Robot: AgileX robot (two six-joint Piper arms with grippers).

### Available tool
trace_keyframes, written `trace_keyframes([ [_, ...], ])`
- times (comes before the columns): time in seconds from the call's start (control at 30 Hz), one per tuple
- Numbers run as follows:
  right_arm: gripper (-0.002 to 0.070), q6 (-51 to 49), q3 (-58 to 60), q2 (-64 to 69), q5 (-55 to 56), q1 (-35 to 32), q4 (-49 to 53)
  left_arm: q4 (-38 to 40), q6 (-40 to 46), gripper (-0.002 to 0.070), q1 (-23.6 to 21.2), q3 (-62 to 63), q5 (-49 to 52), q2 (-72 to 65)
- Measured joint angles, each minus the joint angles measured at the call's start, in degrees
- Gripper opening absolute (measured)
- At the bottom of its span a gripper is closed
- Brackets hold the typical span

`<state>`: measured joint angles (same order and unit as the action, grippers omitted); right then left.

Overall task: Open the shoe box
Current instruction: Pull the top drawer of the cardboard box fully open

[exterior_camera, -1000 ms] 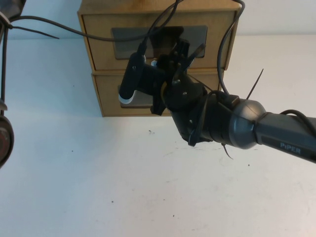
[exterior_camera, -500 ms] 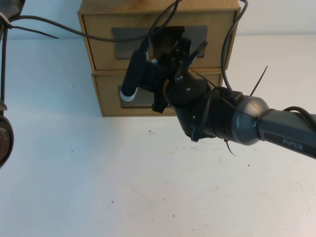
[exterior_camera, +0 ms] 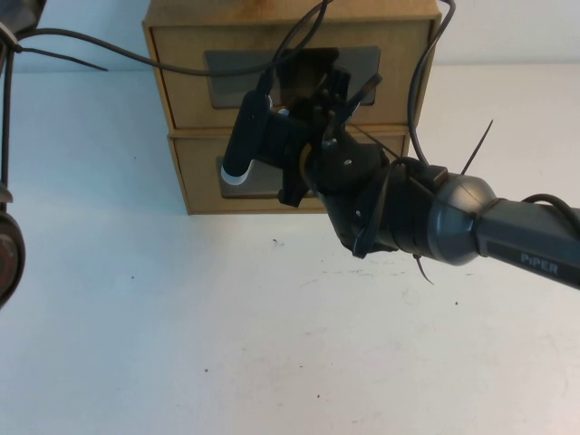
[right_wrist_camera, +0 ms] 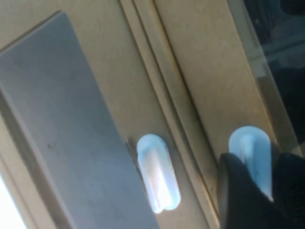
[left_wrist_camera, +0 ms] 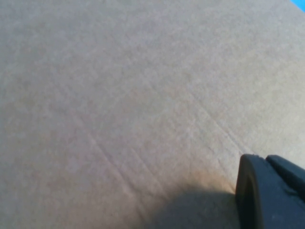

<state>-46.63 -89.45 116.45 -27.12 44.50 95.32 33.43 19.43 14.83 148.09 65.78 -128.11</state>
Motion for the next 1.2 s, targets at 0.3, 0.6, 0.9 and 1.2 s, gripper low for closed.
trace_keyframes([
  [0.3, 0.0162, 0.0, -0.1, 0.0, 1.5, -0.3, 0.0, 0.0, -0.2, -0.0004, 0.0, 0.0, 0.2, 0.0],
  [0.6, 0.0162, 0.0, -2.2, 1.9, -0.1, -0.5, 0.1, 0.0, -0.2, -0.0004, 0.0, 0.0, 0.3, 0.0],
  [0.9, 0.0111, 0.0, -2.7, 2.2, -0.5, -0.3, 0.0, 0.0, -0.2, -0.0004, 0.0, 0.0, 0.4, 0.0],
  [1.2, 0.0088, 0.6, -2.7, 2.2, -0.6, -0.1, 0.0, 0.0, -0.2, -0.0004, 0.0, 0.0, 0.4, 0.0],
])
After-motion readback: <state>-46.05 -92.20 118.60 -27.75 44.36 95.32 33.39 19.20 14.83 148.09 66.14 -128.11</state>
